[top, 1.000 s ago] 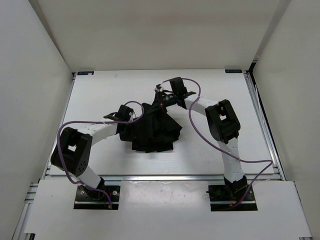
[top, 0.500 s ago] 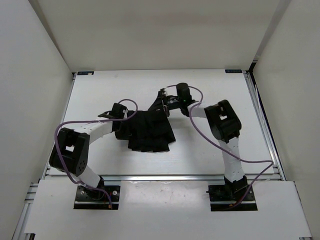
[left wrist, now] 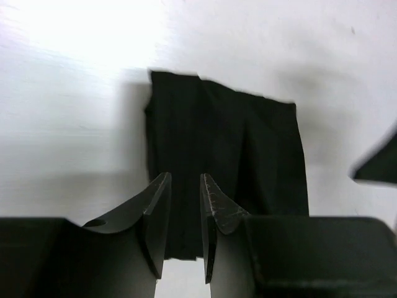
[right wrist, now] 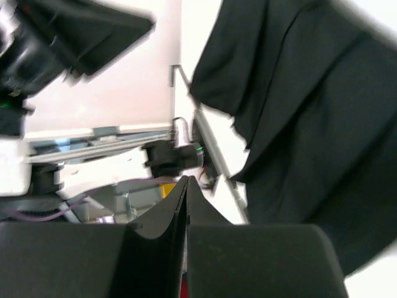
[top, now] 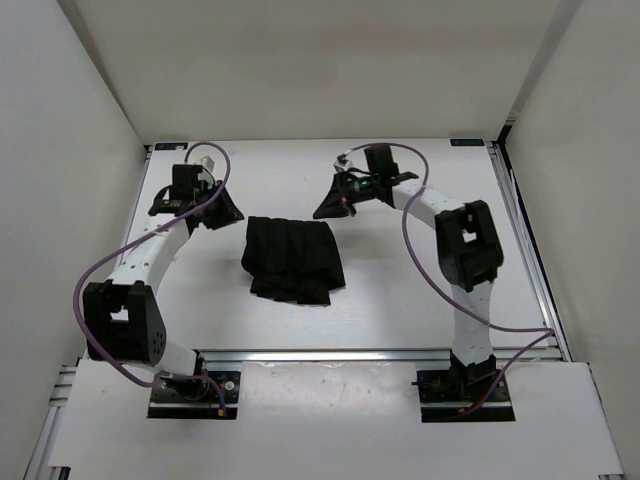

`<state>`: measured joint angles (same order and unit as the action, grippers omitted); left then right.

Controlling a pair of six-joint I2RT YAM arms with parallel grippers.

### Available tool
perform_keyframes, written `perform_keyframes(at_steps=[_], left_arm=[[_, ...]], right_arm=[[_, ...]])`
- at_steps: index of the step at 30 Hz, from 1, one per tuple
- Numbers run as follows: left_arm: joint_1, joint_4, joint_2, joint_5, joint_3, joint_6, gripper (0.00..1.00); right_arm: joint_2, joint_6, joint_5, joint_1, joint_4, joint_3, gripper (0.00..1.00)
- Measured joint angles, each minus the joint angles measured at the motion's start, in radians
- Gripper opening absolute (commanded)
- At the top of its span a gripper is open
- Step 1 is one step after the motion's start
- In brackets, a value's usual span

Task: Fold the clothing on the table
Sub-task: Fold the skirt

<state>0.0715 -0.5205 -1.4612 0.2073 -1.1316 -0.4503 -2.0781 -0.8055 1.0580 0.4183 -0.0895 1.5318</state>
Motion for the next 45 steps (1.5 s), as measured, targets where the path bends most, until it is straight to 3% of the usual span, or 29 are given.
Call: perform_keyframes(at_steps=[5, 9, 20, 27, 31, 38, 45], left_arm=[[0.035, 0.109, -0.026, 0.161, 0.148, -0.055, 0.34], [0.068, 0.19, -0.069, 0.231, 0.266, -0.102, 0.29], [0.105, 0.197, -0.069, 0.06, 0.403, -0.088, 0.26], [0.127, 0.238, -0.049, 0.048, 0.432, -0.099, 0.26], [0.127, 0.207, -0.045, 0.07, 0.415, -0.11, 0.3], [0.12, 0.136, -0.016, 0.159, 0.309, -0.134, 0.35], [0.091, 0.094, 0.019, 0.225, 0.256, -0.138, 0.36]], right_arm=[[-0.196, 0.167, -0.084, 0.07, -0.259, 0.267, 0.0], [-0.242, 0.254, -0.156, 0.094, -0.408, 0.294, 0.0], [-0.235, 0.376, -0.27, 0.046, -0.593, 0.127, 0.0], [-0.18, 0.452, -0.435, 0.076, -0.72, 0.216, 0.0], [-0.158, 0.46, -0.426, 0.106, -0.738, 0.293, 0.0], [-0.127, 0.474, -0.317, 0.187, -0.715, 0.291, 0.0], [-0.105, 0.453, -0.187, 0.206, -0.585, 0.078, 0.0]])
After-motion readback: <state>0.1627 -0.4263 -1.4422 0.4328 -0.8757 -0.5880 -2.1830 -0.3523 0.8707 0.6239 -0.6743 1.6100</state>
